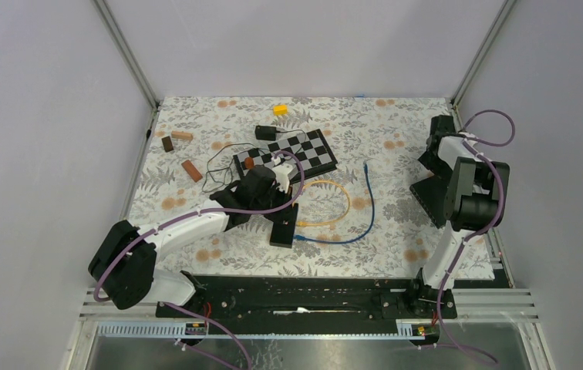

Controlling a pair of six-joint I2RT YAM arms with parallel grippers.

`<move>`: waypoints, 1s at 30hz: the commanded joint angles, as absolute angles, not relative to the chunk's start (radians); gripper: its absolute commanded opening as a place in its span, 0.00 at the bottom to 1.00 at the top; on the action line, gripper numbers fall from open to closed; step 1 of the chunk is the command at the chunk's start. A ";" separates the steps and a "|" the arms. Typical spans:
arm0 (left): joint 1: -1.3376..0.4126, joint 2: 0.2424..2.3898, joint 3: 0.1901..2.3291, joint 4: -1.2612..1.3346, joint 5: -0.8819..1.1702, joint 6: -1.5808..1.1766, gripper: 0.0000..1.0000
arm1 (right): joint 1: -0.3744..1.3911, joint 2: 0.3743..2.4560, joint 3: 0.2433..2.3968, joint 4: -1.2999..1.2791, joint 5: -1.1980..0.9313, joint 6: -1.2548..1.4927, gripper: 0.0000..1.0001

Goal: Insert the plug into the switch port
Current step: Move the switch port to the center of the board.

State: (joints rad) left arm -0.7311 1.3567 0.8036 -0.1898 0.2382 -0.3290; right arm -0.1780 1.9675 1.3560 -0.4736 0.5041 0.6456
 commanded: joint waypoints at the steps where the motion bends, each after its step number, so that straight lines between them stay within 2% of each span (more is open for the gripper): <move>1: -0.729 1.353 0.847 -0.158 0.235 -0.326 0.00 | -0.101 1.943 1.291 -0.407 0.315 0.610 0.88; 13: -0.729 1.339 0.833 -0.159 0.218 -0.337 0.00 | 0.141 1.921 1.182 -0.338 0.160 0.508 0.82; 19: -0.728 1.347 0.831 -0.147 0.217 -0.342 0.00 | 0.221 1.801 1.061 -0.275 0.060 0.481 0.80; 27: -0.728 1.363 0.851 -0.148 0.232 -0.328 0.00 | 0.132 1.572 1.056 -0.357 0.292 0.590 0.89; 30: -0.728 1.367 0.850 -0.146 0.236 -0.325 0.00 | 0.044 1.487 1.001 -0.362 0.278 0.724 0.99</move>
